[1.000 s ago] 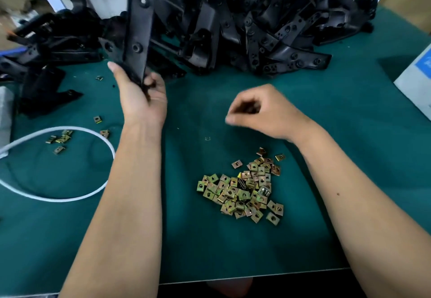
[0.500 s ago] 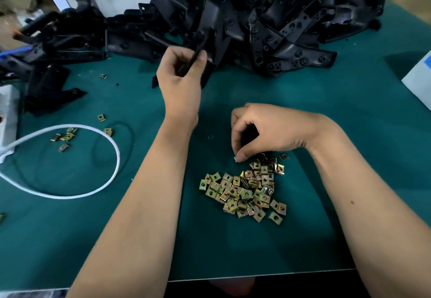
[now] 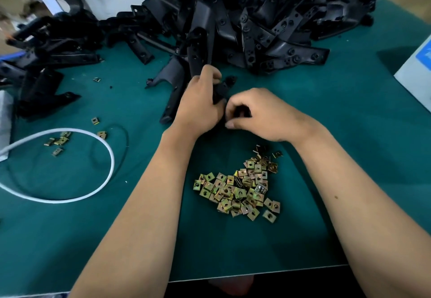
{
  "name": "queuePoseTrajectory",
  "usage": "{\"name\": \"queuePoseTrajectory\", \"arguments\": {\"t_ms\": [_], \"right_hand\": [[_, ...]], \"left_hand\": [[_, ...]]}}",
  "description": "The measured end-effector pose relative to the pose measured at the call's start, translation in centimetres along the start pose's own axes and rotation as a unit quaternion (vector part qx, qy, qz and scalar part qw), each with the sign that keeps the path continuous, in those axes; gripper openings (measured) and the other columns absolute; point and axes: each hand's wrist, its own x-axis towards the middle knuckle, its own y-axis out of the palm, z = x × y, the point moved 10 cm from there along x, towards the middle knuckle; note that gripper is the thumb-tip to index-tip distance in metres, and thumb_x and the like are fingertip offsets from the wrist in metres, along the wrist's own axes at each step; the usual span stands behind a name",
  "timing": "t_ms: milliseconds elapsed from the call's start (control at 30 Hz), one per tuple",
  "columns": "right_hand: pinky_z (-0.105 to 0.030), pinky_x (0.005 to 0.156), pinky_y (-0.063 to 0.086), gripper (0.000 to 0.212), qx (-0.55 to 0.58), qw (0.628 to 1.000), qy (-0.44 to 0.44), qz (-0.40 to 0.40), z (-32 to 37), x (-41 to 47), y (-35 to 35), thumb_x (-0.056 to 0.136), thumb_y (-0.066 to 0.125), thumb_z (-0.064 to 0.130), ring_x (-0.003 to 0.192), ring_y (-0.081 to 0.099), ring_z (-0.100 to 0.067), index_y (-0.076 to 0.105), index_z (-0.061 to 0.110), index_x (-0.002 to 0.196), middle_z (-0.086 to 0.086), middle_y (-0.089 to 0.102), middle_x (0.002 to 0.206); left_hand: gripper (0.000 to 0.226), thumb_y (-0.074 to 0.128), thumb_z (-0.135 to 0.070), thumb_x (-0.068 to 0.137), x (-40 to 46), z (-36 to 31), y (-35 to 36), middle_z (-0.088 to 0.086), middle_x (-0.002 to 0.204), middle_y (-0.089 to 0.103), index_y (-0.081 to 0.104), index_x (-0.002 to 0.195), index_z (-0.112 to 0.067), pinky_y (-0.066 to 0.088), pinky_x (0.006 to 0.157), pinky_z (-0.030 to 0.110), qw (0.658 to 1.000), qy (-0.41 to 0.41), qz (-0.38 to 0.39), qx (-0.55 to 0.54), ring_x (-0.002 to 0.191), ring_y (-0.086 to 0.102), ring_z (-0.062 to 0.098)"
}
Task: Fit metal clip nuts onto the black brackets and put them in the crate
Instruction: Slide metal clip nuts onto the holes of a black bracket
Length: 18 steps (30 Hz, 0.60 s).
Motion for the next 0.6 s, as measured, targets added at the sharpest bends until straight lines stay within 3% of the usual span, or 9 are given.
{"name": "queuePoseTrajectory", "arguments": {"t_ms": [67, 200, 333, 400, 500, 600], "right_hand": [[-0.023, 0.069, 0.050, 0.010, 0.113, 0.991, 0.036, -0.059, -1.2, 0.1, -0.8, 0.092, 0.074, 0.013, 0.070, 0.066, -0.008, 0.068, 0.020, 0.089, 0.004, 0.073, 0.081], [-0.023, 0.061, 0.052, 0.011, 0.318, 0.932, 0.082, -0.152, -3.6, -0.5, -1.7, 0.096, 0.067, 0.002, 0.068, 0.065, -0.014, 0.072, 0.012, 0.097, -0.005, 0.074, 0.078], [-0.022, 0.065, 0.054, 0.025, 0.405, 0.893, 0.104, -0.166, -4.7, -0.7, -1.5, 0.096, 0.066, -0.003, 0.072, 0.065, -0.014, 0.076, 0.011, 0.113, -0.006, 0.076, 0.082], [-0.022, 0.064, 0.054, 0.026, 0.430, 0.878, 0.105, -0.181, -4.9, -0.8, -1.7, 0.095, 0.066, -0.006, 0.073, 0.066, -0.015, 0.076, 0.010, 0.113, -0.008, 0.076, 0.083], [-0.022, 0.064, 0.054, 0.027, 0.440, 0.868, 0.108, -0.206, -5.2, -1.0, -2.0, 0.093, 0.066, -0.007, 0.074, 0.069, -0.017, 0.077, 0.012, 0.110, -0.011, 0.078, 0.086], [-0.023, 0.065, 0.055, 0.025, 0.448, 0.862, 0.118, -0.205, -5.3, -1.0, -1.9, 0.092, 0.068, -0.007, 0.074, 0.072, -0.019, 0.075, 0.009, 0.109, -0.014, 0.078, 0.088]], "left_hand": [[0.055, 0.074, -0.013, 0.084, 0.1, -0.1, 0.1, 0.009, 0.124, 0.061, 0.048, 0.132, -0.010, 0.042, 0.098, 0.033, 1.000, -0.003, 0.014, -0.021, 0.123, 0.053, 0.024], [0.070, 0.074, -0.022, 0.078, 0.0, 0.0, 0.0, 0.003, 0.134, 0.061, 0.051, 0.144, -0.015, 0.040, 0.111, 0.032, 0.997, -0.003, 0.061, -0.056, 0.129, 0.054, 0.018], [0.086, 0.076, -0.001, 0.079, -0.1, 0.8, 0.3, 0.002, 0.145, 0.056, 0.040, 0.155, -0.019, 0.035, 0.119, 0.035, 0.989, -0.018, 0.117, -0.092, 0.138, 0.048, 0.012], [0.090, 0.080, -0.003, 0.080, 0.0, 1.0, 0.1, -0.001, 0.144, 0.059, 0.038, 0.157, -0.020, 0.033, 0.120, 0.028, 0.991, -0.016, 0.107, -0.083, 0.137, 0.049, 0.010], [0.093, 0.089, -0.017, 0.076, 0.1, 1.2, -0.7, -0.004, 0.144, 0.059, 0.041, 0.156, -0.023, 0.028, 0.110, 0.008, 0.995, -0.019, 0.054, -0.084, 0.137, 0.047, 0.003], [0.097, 0.095, -0.026, 0.069, 0.1, 1.0, -1.6, -0.003, 0.138, 0.061, 0.046, 0.152, -0.025, 0.032, 0.107, 0.015, 0.996, -0.017, -0.010, -0.090, 0.132, 0.051, 0.004]]}}
